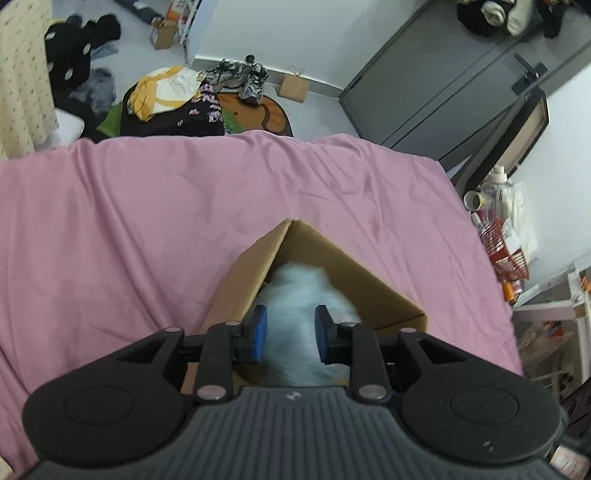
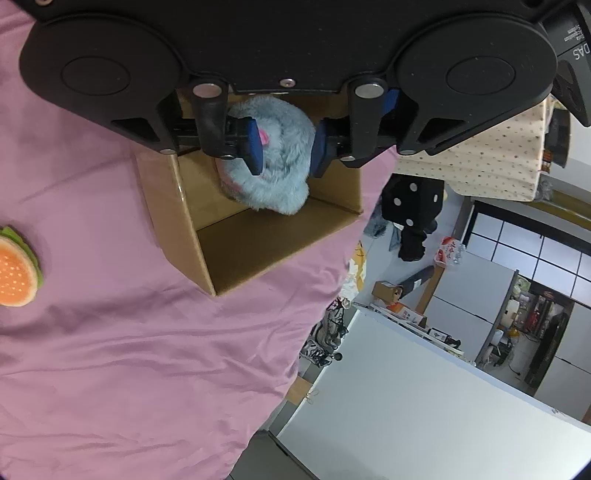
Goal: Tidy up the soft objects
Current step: 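Lower the grey plush into the box and open both grippers, then move left gripper to black-and-white plush while right gripper approaches black sequined bag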
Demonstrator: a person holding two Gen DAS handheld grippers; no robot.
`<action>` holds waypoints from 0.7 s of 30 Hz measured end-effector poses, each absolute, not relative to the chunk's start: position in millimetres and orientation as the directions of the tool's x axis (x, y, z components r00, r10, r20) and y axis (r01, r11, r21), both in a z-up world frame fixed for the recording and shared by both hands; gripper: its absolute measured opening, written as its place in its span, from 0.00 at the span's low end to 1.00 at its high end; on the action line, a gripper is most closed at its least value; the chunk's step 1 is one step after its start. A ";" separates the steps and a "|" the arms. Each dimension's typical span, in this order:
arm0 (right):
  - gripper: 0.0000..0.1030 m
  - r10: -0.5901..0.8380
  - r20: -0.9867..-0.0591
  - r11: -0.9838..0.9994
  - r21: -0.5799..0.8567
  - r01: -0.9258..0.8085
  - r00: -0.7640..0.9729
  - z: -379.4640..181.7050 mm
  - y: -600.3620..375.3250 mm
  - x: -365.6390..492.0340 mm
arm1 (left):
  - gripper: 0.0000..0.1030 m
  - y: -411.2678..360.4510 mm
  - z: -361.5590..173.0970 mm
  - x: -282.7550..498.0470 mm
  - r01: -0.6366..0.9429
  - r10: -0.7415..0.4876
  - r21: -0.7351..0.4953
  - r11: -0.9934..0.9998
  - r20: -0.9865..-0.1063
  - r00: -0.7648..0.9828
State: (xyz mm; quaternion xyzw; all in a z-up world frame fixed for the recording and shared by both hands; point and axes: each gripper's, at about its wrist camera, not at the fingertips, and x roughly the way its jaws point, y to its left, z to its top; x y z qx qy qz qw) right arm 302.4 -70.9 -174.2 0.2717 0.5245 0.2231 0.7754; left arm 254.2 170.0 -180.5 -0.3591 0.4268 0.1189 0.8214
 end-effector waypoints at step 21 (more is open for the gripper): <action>0.89 0.601 -0.614 0.773 0.609 -0.178 0.513 -98.4 -174.4 260.3 | 0.78 128.8 -90.1 210.5 -0.459 0.003 -0.408 0.789 -0.745 0.667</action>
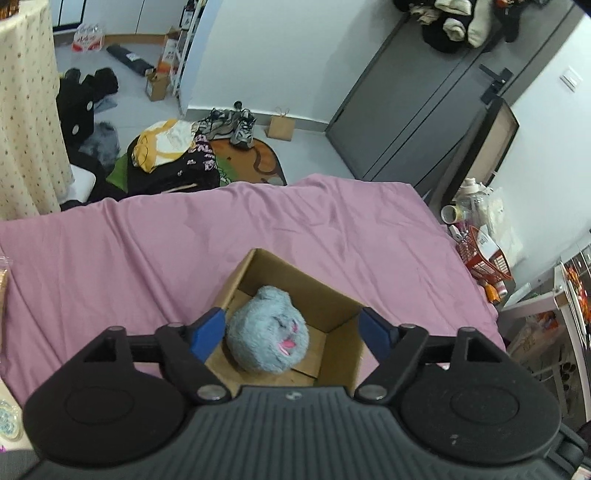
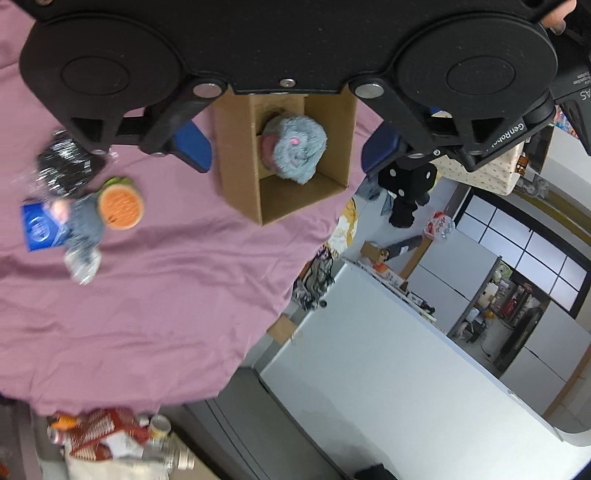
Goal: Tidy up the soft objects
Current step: 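Move left gripper to black-and-white plush while right gripper approaches black sequined bag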
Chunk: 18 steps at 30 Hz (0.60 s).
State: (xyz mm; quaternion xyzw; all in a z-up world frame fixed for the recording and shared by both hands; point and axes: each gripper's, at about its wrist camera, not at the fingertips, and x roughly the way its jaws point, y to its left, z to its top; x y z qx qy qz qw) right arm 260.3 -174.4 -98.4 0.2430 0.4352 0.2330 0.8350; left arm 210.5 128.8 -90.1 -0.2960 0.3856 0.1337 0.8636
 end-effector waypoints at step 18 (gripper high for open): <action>1.00 0.604 -0.558 0.770 0.592 -0.237 0.569 -82.5 -279.7 231.9 | 1.00 18.4 -42.9 173.9 -0.352 0.067 -0.266 0.897 -0.706 0.705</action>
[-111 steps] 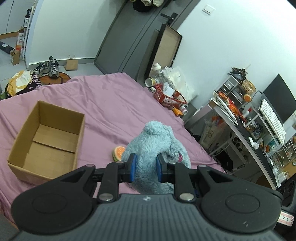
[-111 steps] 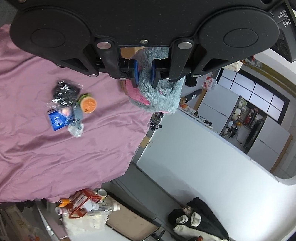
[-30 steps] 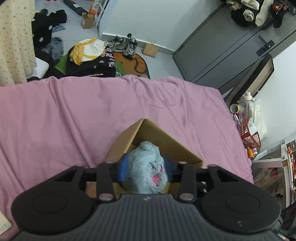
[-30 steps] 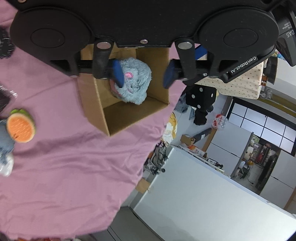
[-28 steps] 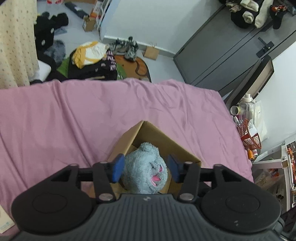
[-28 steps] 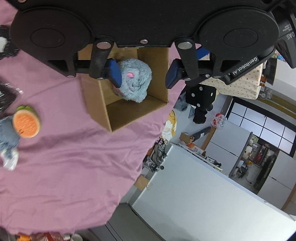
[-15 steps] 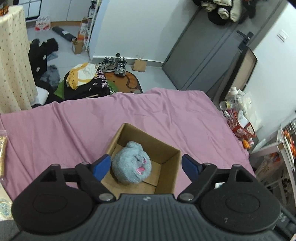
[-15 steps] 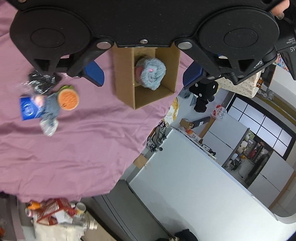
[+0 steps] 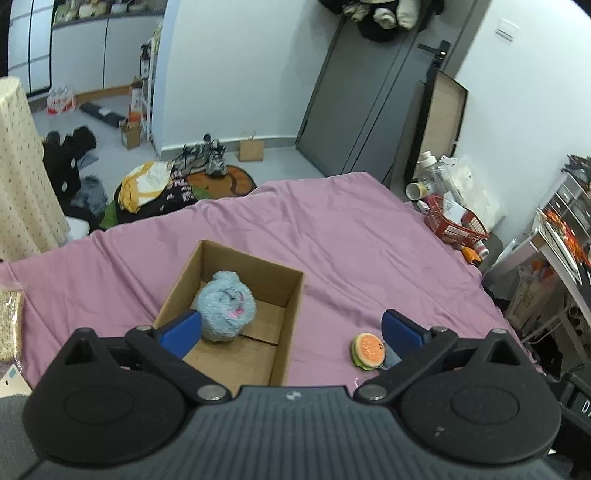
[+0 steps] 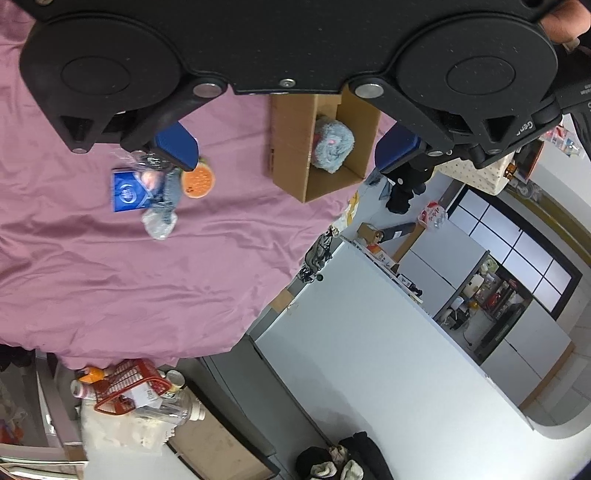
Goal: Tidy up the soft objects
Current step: 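Move left gripper to black-and-white plush while right gripper approaches black sequined bag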
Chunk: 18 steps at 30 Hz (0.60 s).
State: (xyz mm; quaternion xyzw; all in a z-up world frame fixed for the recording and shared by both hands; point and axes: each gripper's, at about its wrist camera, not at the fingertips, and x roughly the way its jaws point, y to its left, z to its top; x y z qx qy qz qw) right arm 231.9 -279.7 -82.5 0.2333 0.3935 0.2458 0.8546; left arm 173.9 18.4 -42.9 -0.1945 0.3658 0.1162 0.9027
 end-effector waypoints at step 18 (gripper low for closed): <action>1.00 0.633 -0.536 0.725 0.664 -0.184 0.559 -123.5 -363.1 230.8 | 1.00 -72.5 -67.4 157.9 -0.353 0.097 -0.207 0.913 -0.728 0.679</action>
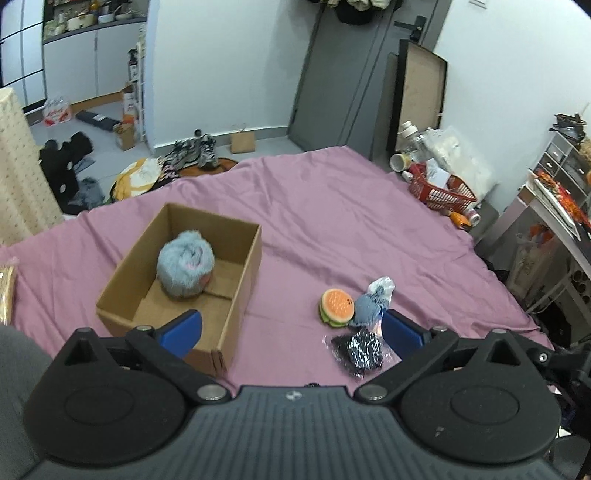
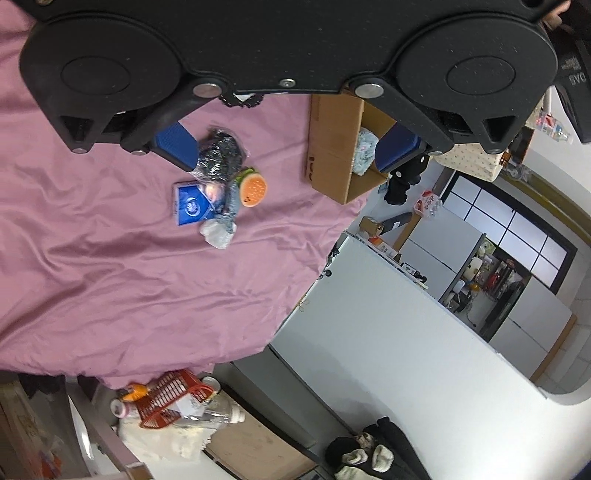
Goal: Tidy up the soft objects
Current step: 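Move left gripper to black-and-white plush while right gripper approaches black sequined bag, then grasp black-and-white plush with left gripper while right gripper grasps black sequined bag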
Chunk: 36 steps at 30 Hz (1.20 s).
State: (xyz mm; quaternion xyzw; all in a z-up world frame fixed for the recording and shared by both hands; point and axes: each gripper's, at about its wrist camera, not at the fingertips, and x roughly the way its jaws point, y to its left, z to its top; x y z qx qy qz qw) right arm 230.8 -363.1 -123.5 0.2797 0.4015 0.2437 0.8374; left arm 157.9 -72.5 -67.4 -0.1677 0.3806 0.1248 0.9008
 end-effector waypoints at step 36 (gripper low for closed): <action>0.84 0.688 -0.568 0.653 0.756 -0.046 0.452 -224.3 -384.2 278.5 | 0.58 -129.9 -208.8 197.0 -0.452 0.009 -0.226 0.863 -0.887 0.461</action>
